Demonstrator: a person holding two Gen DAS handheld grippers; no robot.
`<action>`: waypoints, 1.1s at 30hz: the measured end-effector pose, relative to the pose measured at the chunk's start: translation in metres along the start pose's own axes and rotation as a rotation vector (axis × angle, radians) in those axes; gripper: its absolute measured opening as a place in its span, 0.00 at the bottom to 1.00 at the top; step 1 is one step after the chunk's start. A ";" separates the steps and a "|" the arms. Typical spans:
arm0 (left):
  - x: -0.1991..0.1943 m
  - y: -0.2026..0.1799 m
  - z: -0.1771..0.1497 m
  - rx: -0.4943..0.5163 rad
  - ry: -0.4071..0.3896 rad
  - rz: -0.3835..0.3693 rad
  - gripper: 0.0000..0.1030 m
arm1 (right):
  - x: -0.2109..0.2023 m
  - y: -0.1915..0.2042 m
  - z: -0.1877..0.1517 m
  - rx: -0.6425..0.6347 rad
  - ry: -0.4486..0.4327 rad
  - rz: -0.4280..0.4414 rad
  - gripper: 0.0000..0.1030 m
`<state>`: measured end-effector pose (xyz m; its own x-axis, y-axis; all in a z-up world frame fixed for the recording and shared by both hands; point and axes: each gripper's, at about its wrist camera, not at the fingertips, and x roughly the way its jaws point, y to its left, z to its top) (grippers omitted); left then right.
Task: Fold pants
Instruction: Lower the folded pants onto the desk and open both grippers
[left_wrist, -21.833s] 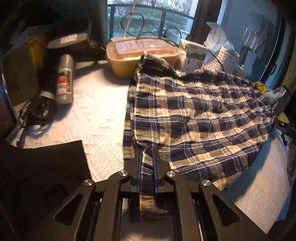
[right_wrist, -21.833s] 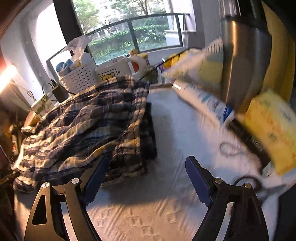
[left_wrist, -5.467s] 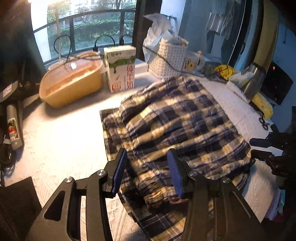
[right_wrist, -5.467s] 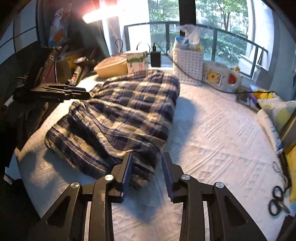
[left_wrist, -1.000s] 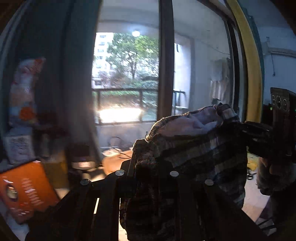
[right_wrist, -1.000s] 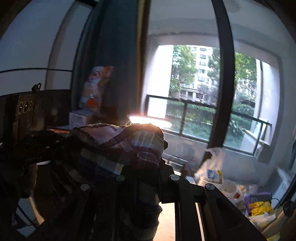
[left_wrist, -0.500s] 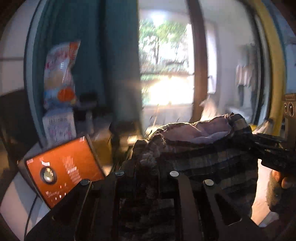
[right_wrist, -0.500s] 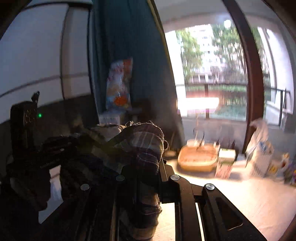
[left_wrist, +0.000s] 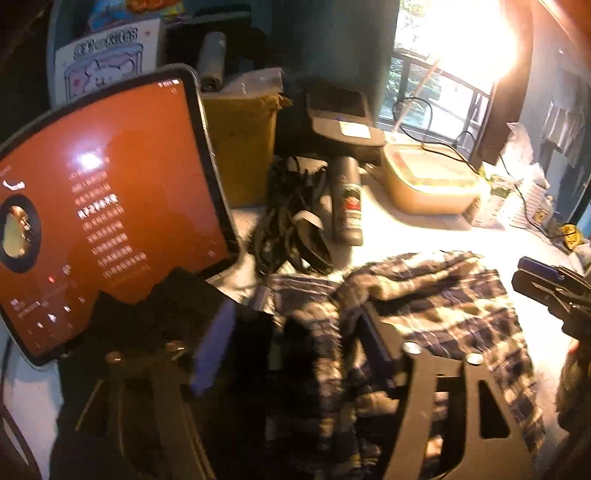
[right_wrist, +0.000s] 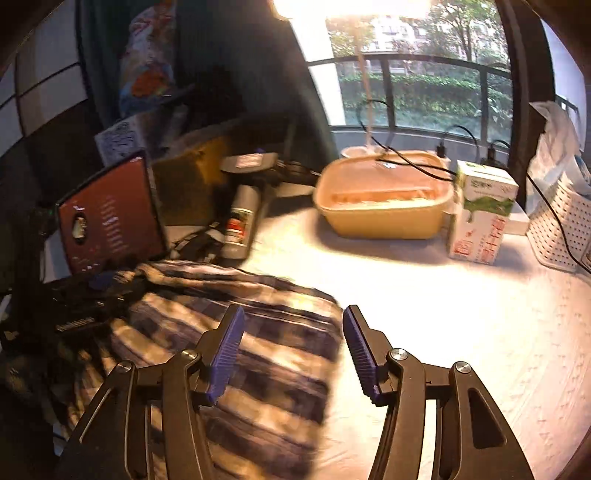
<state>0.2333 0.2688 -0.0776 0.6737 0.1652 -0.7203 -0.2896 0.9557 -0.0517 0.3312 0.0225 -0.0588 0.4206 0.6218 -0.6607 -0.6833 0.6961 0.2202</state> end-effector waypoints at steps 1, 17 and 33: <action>-0.002 -0.001 0.001 0.009 -0.011 0.016 0.73 | -0.001 -0.005 -0.001 0.006 0.003 -0.011 0.57; -0.078 -0.046 0.008 0.014 -0.205 0.077 0.79 | -0.080 -0.049 -0.026 0.021 -0.042 -0.117 0.69; -0.119 -0.140 -0.047 0.084 -0.201 -0.191 0.80 | -0.169 -0.088 -0.083 0.099 -0.088 -0.243 0.71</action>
<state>0.1618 0.1038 -0.0172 0.8342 0.0168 -0.5512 -0.0927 0.9896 -0.1102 0.2706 -0.1734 -0.0262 0.6183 0.4582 -0.6386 -0.4962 0.8576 0.1350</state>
